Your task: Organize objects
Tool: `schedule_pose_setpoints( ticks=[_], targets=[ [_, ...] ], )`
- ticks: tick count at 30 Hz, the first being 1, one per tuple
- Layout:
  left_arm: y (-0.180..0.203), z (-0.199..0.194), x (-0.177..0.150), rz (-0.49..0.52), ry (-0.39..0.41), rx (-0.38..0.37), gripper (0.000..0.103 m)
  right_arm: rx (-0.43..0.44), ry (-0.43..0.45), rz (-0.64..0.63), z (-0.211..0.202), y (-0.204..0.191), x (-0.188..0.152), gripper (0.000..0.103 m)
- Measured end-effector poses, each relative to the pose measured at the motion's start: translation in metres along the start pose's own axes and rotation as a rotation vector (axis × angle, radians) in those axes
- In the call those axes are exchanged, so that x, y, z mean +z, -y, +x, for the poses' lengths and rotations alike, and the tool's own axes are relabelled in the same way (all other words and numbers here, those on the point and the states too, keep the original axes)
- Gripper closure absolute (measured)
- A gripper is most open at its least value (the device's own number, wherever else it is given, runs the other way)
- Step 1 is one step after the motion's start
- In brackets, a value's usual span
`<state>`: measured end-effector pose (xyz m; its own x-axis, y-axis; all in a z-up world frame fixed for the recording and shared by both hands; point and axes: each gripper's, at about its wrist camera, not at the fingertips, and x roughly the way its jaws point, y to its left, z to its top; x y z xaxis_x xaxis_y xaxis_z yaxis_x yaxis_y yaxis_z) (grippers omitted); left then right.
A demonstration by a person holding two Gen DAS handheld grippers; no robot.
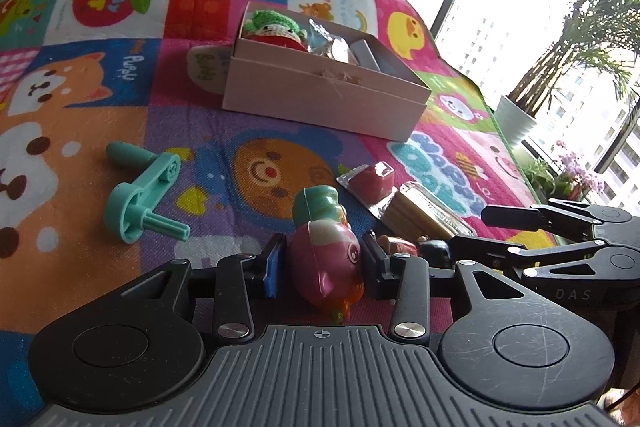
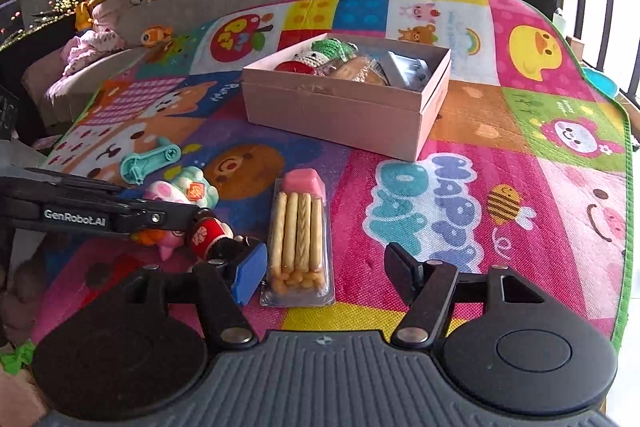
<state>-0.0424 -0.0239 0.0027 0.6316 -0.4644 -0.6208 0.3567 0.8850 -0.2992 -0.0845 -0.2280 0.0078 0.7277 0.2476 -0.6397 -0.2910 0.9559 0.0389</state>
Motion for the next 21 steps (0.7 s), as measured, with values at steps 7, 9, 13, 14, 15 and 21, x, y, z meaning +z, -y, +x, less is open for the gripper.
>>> schedule_pose_setpoints(
  ticks=[7,9,13,14,15,21],
  targets=[
    [0.005,0.001,-0.003,0.031,0.012,0.020,0.057,-0.063,0.010,0.026,-0.001,0.018,-0.003,0.037],
    [0.006,0.001,-0.004,0.038,0.014,0.026,0.057,-0.057,0.004,0.029,0.000,0.019,-0.005,0.037],
    [0.008,0.002,-0.005,0.045,0.014,0.031,0.056,-0.036,-0.019,0.018,0.005,0.014,-0.009,0.037],
    [0.008,0.001,-0.005,0.044,0.014,0.031,0.056,-0.022,-0.025,0.011,0.006,0.010,-0.011,0.037],
    [0.008,0.001,-0.005,0.044,0.015,0.032,0.057,-0.008,-0.027,0.003,0.005,0.007,-0.012,0.037],
    [0.007,0.001,-0.004,0.037,0.014,0.029,0.057,0.036,-0.012,-0.030,-0.003,0.001,-0.014,0.037]
  ],
)
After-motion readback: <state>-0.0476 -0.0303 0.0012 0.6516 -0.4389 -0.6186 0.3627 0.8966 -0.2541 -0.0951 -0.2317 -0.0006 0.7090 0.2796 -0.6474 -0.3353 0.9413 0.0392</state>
